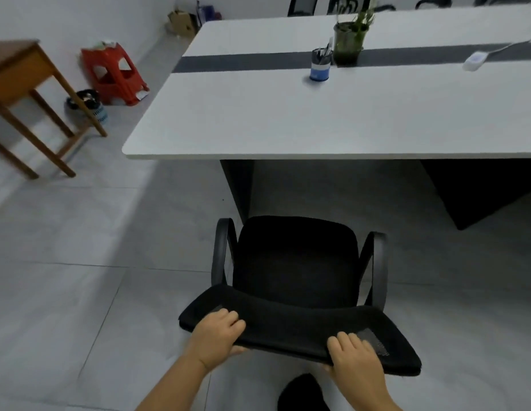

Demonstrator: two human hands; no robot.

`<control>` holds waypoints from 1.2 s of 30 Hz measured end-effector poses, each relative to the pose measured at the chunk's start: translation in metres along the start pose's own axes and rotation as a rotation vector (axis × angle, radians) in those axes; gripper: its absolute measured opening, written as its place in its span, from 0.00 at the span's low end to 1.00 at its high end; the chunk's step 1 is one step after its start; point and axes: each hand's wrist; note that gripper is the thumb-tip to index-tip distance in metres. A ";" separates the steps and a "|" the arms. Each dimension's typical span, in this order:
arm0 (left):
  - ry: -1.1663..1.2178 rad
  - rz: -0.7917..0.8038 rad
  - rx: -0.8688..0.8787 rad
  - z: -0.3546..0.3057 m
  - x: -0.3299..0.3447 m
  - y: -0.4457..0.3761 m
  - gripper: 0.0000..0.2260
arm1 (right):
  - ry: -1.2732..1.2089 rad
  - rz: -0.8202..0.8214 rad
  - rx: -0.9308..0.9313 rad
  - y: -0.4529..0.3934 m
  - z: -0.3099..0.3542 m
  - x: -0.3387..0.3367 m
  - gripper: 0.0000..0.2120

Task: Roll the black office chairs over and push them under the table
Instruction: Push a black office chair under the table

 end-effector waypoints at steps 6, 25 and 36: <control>0.054 0.101 -0.001 0.059 -0.001 -0.052 0.24 | -0.003 -0.116 0.018 -0.061 -0.003 0.021 0.09; 0.023 -0.010 -0.028 0.189 0.035 -0.201 0.25 | 0.149 -0.221 0.032 -0.250 -0.049 0.041 0.33; 0.018 0.043 -0.078 0.223 0.041 -0.254 0.24 | 0.159 -0.206 -0.089 -0.338 -0.085 0.046 0.25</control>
Point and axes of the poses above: each hand's wrist, its own y-axis away from the middle knuckle, its own x-axis out of the palm, z = x × y, and after that the axes turned 9 degrees about x, right-handed
